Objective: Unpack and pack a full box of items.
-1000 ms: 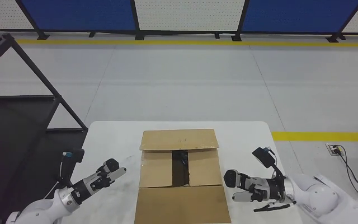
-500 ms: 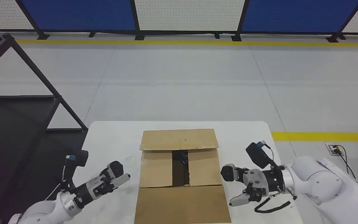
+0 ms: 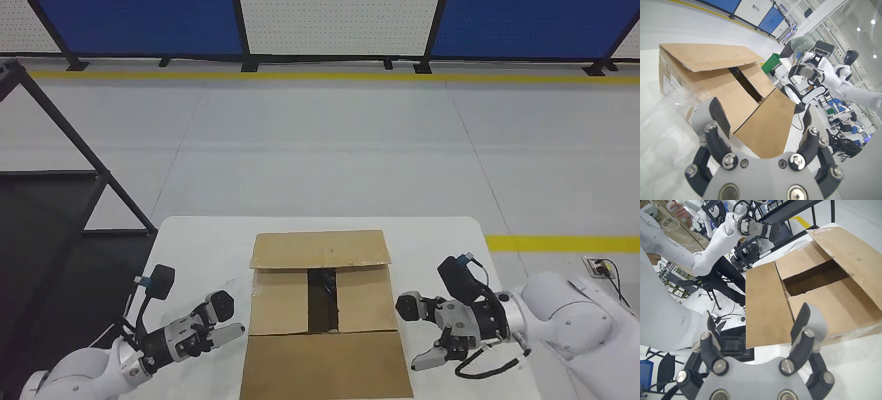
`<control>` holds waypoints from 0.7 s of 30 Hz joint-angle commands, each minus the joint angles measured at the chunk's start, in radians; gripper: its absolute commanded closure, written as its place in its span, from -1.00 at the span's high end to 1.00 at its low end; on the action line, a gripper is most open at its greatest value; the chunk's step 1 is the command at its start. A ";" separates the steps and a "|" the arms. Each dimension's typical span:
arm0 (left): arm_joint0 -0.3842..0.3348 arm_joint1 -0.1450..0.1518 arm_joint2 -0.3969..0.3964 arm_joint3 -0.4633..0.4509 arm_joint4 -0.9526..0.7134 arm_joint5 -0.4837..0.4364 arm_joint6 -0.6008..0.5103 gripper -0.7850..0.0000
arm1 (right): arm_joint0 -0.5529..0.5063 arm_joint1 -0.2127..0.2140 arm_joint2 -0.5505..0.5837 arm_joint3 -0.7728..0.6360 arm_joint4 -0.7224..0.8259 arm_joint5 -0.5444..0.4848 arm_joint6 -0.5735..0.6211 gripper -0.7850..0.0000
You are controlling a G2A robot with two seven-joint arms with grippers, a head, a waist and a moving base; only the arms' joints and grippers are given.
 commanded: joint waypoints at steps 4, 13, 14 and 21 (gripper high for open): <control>-0.030 0.004 0.043 0.003 -0.047 0.030 0.019 1.00 | 0.028 -0.035 -0.032 0.062 0.133 0.017 -0.076 1.00; -0.052 0.013 0.054 0.022 -0.125 0.038 -0.004 1.00 | 0.127 -0.102 -0.105 0.174 0.231 0.238 -0.071 1.00; -0.052 0.013 0.054 0.022 -0.125 0.038 -0.004 1.00 | 0.127 -0.102 -0.105 0.174 0.231 0.238 -0.071 1.00; -0.052 0.013 0.054 0.022 -0.125 0.038 -0.004 1.00 | 0.127 -0.102 -0.105 0.174 0.231 0.238 -0.071 1.00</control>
